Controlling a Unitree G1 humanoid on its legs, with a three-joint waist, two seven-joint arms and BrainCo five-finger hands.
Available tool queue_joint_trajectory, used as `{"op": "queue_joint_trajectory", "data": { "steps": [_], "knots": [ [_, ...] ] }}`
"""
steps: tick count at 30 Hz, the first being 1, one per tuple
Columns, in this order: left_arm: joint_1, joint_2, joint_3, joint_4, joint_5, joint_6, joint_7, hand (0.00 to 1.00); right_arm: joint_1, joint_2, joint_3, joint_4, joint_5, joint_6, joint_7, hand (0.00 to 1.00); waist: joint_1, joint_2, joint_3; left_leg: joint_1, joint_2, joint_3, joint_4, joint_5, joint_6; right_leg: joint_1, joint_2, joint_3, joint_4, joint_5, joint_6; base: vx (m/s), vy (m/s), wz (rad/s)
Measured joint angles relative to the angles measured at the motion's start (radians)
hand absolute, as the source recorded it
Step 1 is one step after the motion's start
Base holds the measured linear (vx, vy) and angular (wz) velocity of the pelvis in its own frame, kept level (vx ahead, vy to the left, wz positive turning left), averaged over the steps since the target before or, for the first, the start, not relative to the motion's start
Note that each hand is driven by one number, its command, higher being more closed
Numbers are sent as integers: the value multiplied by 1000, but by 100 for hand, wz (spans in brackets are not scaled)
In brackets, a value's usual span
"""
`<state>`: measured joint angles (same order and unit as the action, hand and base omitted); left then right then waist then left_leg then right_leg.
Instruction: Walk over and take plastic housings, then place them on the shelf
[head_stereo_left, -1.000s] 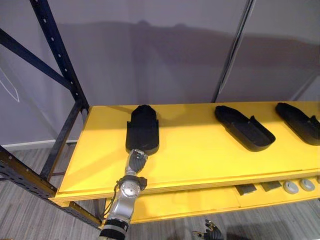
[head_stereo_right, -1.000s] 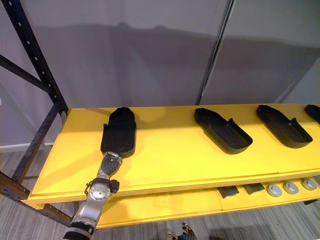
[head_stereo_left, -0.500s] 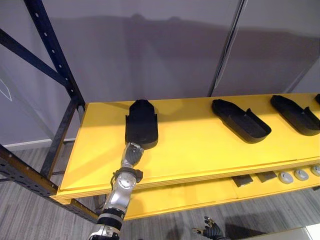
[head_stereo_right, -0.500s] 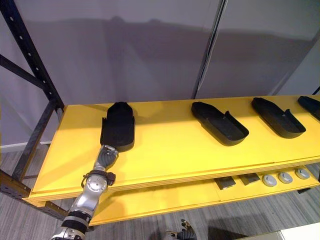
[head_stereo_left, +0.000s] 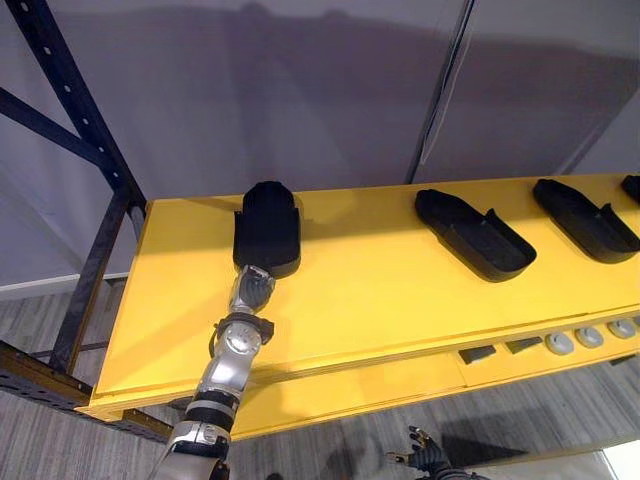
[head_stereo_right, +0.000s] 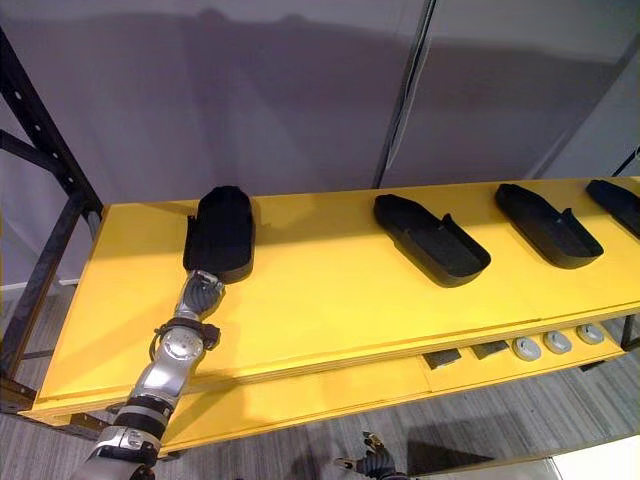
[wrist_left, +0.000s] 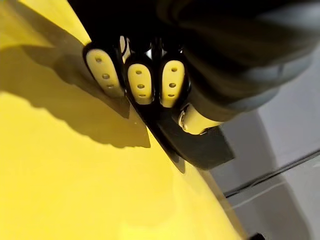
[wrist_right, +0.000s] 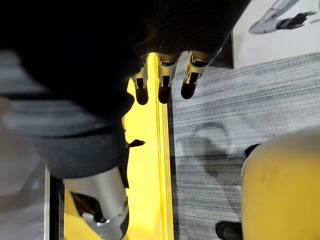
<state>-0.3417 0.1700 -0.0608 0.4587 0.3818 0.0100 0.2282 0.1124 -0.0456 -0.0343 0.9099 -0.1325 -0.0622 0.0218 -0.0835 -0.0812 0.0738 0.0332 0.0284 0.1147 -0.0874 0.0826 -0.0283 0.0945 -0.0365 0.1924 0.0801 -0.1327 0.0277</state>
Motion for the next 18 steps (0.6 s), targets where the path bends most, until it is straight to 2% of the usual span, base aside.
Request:
{"op": "queue_joint_trajectory", "data": {
  "steps": [5, 7, 12, 14, 17, 18],
  "knots": [
    [165, -30, -29, -338, -55, -19, 1, 100, 3, -2, -1, -14, 0, -2, 0, 0, 8, 1, 18, 4, 0, 11, 0, 0, 0, -3, 0, 15, 7, 0, 1, -40, 9, -7],
    [224, -43, -49, -538, -79, -62, 2, 100, 6, -9, -2, -14, 0, -2, 0, 0, 25, 2, 18, -4, 0, 9, 1, 0, 1, -5, 0, 14, 11, 1, 1, 0, 0, 0],
    [318, -46, -37, -858, -136, -144, 6, 100, 32, -21, -3, -29, 0, -1, -1, 0, 59, 5, 18, -11, 6, -10, 44, -28, 5, 15, -1, 14, 20, 1, 1, -13, 4, 12],
    [415, -66, 23, -998, -195, -203, 15, 100, 54, -20, -5, -60, 0, -1, -3, 0, 74, 13, 16, -7, 6, -20, 41, -41, 10, 28, -2, 6, 20, 1, 1, -50, 5, 12],
    [496, -107, 151, -1043, -253, -242, 45, 100, 62, -18, -5, -69, 0, -1, -4, 0, 84, 25, 11, -3, 8, -38, 36, -39, 12, 33, 1, -16, 30, 1, 1, -49, -1, 21],
    [535, -128, 219, -1041, -296, -245, 63, 100, 69, -15, -5, -75, 0, 0, -5, 0, 100, 32, 7, -1, 10, -42, 36, -39, 12, 33, 4, -19, 37, 1, 1, -47, -2, 11]
  ]
}}
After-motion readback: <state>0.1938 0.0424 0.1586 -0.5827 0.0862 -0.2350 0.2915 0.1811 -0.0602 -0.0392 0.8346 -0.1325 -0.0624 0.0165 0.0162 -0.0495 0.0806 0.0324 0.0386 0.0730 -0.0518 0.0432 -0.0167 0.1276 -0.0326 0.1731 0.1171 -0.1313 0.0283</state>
